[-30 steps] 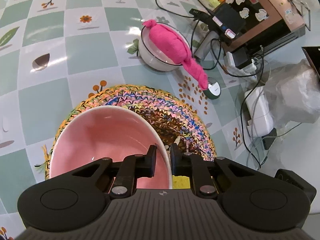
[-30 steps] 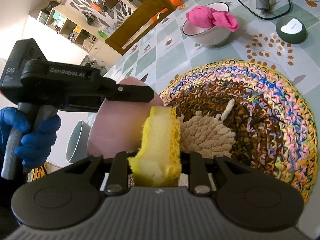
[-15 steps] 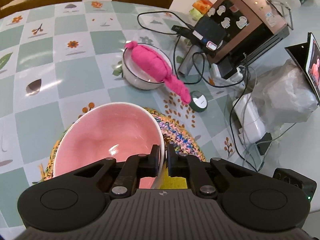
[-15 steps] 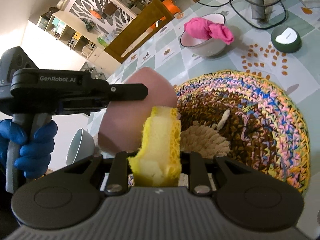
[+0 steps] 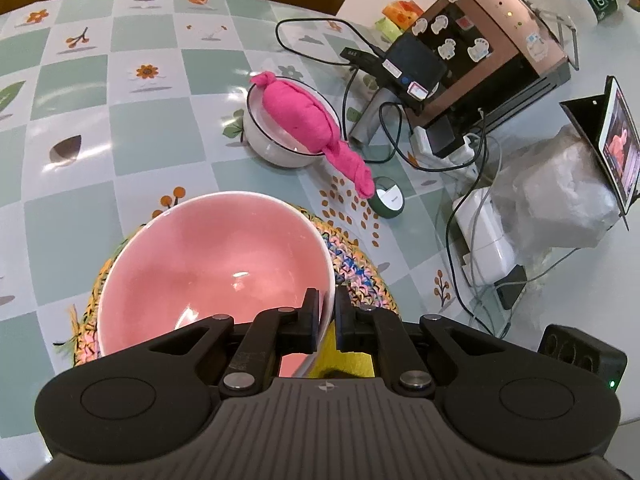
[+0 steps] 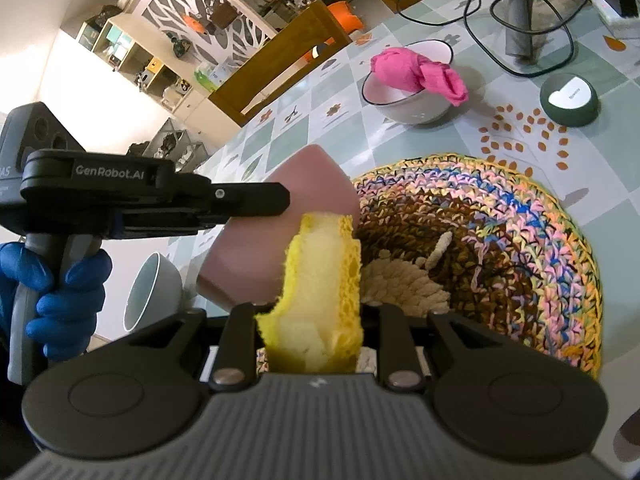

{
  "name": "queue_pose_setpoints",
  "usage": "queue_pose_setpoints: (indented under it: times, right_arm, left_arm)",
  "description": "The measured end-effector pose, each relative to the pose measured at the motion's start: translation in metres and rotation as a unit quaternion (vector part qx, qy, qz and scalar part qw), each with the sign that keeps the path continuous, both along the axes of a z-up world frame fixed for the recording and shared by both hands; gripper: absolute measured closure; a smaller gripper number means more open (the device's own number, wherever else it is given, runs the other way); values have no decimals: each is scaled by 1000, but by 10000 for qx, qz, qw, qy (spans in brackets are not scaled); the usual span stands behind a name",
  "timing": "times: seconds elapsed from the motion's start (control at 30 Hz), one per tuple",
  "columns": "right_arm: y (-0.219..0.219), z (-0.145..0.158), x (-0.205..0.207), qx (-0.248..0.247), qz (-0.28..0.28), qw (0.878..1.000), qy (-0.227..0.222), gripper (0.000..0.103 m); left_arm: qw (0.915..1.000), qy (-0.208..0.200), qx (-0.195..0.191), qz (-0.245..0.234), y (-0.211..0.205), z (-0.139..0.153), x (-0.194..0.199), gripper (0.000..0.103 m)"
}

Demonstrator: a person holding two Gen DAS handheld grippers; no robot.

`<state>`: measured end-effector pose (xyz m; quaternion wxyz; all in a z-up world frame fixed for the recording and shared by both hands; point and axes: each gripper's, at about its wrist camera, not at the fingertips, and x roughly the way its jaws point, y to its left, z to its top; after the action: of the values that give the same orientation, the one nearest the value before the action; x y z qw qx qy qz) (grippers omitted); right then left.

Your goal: Clean bowl

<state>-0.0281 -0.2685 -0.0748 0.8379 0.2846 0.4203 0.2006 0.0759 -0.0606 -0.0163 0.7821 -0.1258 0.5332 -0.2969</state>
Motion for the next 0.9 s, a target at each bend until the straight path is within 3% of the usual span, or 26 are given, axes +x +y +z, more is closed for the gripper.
queue_pose_setpoints:
  times: [0.9]
  right_arm:
    - [2,4,-6,-82,-3,9999,-122,80]
  left_arm:
    - [9997,-206,110,107,28,-8,-58,87]
